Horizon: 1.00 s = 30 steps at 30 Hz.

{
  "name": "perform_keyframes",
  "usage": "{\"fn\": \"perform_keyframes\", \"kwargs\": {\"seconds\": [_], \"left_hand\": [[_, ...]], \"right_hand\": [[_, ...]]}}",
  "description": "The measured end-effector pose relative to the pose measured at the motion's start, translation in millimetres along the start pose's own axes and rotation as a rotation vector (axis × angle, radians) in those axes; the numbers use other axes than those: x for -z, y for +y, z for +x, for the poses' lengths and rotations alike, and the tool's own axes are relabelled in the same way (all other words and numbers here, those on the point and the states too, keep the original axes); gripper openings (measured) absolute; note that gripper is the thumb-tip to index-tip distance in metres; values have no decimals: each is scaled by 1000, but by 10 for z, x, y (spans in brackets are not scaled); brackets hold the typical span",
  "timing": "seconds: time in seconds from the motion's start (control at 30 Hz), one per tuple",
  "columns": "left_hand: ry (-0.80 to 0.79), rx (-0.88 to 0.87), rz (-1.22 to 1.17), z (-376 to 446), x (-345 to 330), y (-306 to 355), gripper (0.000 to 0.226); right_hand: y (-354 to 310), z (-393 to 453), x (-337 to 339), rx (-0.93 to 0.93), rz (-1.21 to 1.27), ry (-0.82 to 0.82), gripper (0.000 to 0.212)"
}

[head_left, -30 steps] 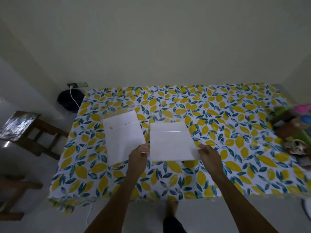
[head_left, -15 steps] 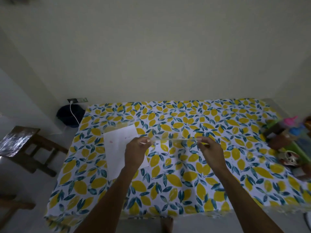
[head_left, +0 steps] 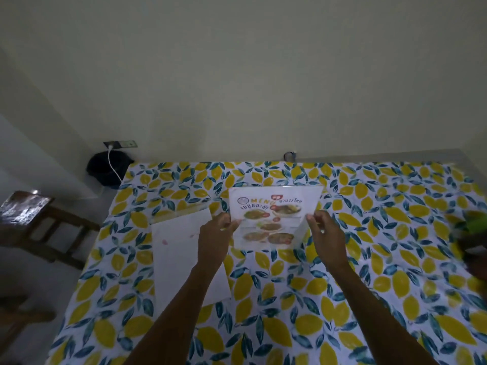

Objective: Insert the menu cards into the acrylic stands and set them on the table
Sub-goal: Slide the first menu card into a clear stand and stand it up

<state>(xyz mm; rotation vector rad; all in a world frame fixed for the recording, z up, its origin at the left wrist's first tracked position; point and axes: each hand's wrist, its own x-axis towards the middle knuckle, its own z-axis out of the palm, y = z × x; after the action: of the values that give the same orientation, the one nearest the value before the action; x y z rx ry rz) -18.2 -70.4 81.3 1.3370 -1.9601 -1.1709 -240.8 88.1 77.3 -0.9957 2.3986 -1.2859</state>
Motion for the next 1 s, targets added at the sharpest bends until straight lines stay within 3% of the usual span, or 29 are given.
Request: {"fn": "perform_keyframes", "kwargs": {"seconds": [0.13, 0.53, 0.7, 1.0], "left_hand": [[-30, 53, 24, 155, -84, -42, 9], [-69, 78, 202, 128, -236, -307, 21], [-71, 63, 228, 93, -294, -306, 12], [-175, 59, 295, -290, -29, -418, 49]], "right_hand": [[274, 84, -260, -43, -31, -48, 25], [604, -67, -544, -90, -83, -8, 19], [564, -115, -587, -116, -103, 46, 32], [168, -524, -595, -265, -39, 82, 43]]}}
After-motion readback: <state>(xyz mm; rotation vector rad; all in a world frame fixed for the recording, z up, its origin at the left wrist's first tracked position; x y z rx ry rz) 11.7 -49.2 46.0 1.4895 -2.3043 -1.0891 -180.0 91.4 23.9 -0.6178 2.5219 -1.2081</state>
